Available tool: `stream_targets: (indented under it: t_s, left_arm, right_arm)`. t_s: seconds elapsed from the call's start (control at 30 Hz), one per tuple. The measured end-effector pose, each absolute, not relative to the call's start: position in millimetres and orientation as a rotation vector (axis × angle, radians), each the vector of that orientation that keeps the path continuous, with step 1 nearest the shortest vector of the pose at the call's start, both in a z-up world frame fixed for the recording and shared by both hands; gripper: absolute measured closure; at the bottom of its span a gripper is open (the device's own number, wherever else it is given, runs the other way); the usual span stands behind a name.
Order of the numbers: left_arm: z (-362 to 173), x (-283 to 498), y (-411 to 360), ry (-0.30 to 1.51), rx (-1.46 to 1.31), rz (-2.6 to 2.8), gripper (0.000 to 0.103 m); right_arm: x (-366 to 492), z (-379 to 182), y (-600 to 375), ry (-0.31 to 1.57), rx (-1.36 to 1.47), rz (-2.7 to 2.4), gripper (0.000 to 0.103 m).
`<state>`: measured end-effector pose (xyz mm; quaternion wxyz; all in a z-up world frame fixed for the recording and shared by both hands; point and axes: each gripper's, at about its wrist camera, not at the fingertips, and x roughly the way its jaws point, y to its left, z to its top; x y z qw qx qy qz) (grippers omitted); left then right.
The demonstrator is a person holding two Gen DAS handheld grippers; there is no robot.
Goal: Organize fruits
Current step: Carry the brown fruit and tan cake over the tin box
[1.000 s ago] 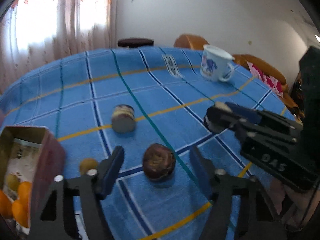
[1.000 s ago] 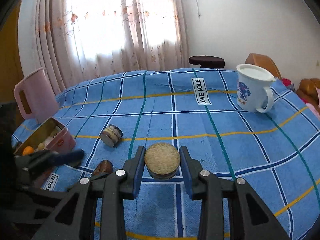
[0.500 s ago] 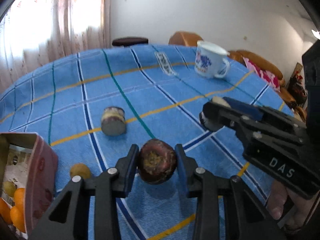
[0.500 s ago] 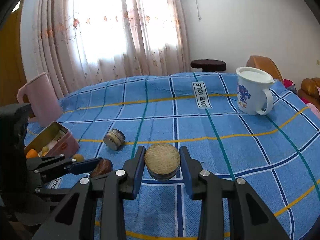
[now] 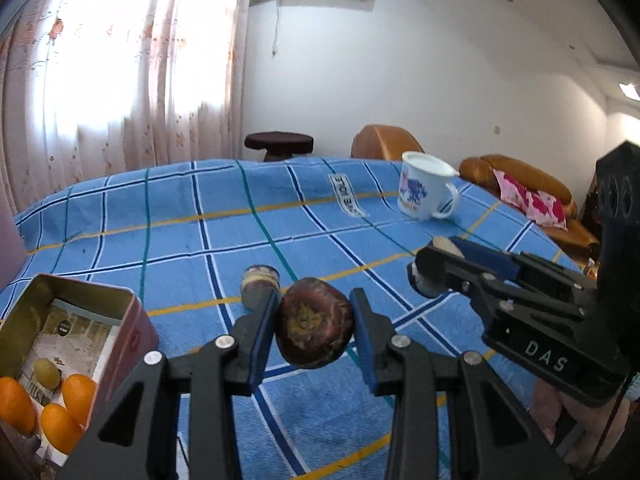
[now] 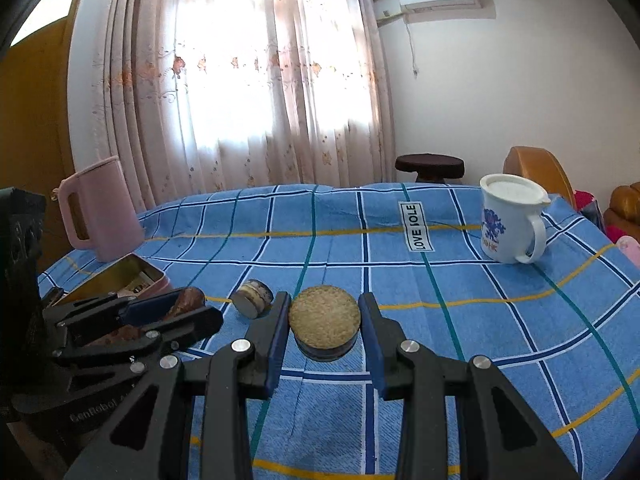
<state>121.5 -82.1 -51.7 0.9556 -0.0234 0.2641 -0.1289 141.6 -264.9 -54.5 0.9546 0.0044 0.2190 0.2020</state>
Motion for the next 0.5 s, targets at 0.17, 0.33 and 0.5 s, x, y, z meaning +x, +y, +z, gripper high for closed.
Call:
stream_targets:
  t_s: [0.17, 0.33, 0.5]
  left_arm:
    - [-48, 115, -79, 0.491, -0.059, -0.253, 0.065]
    - [-46, 108, -76, 0.450, -0.058, -0.236, 0.065]
    - [-44, 101, -76, 0.419, -0.046, -0.223, 0.065]
  right_arm:
    - [136, -53, -266, 0.410, 0.010, 0.422, 0.067]
    - [131, -51, -264, 0.381, 0.000, 0.435, 0.067]
    - [126, -50, -263, 0.358, -0.010, 0.439, 0.067]
